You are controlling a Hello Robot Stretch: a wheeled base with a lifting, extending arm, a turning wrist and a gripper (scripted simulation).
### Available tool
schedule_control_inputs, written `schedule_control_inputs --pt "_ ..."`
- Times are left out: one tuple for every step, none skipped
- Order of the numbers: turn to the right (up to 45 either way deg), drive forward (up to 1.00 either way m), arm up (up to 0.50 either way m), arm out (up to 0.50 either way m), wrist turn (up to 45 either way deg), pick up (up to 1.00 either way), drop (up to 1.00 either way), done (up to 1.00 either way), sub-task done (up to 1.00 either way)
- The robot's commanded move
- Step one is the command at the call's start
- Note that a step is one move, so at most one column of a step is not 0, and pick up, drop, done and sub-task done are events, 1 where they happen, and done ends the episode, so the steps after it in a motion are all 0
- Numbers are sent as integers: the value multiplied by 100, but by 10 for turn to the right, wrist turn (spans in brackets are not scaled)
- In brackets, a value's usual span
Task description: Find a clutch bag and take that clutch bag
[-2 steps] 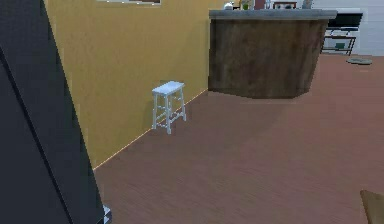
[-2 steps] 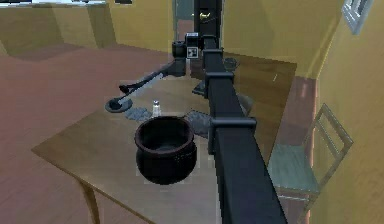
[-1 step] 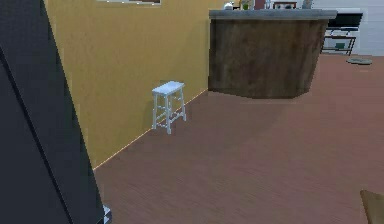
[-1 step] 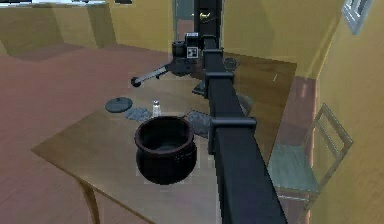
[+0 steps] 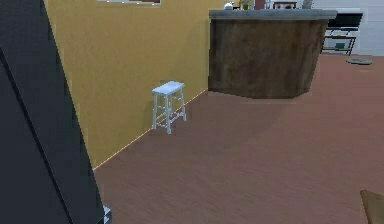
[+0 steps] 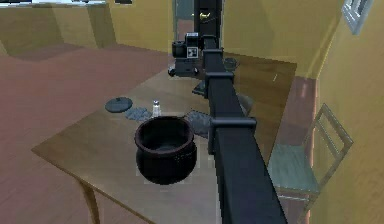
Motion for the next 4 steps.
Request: schedule_control_inputs --pt "0 0 0 0 450 0 0 0 0" --pt "0 0 0 0 90 0 0 0 0" --pt "0 0 -30 0 0 0 0 0 0" --pt "0 0 0 0 0 100 0 0 0"
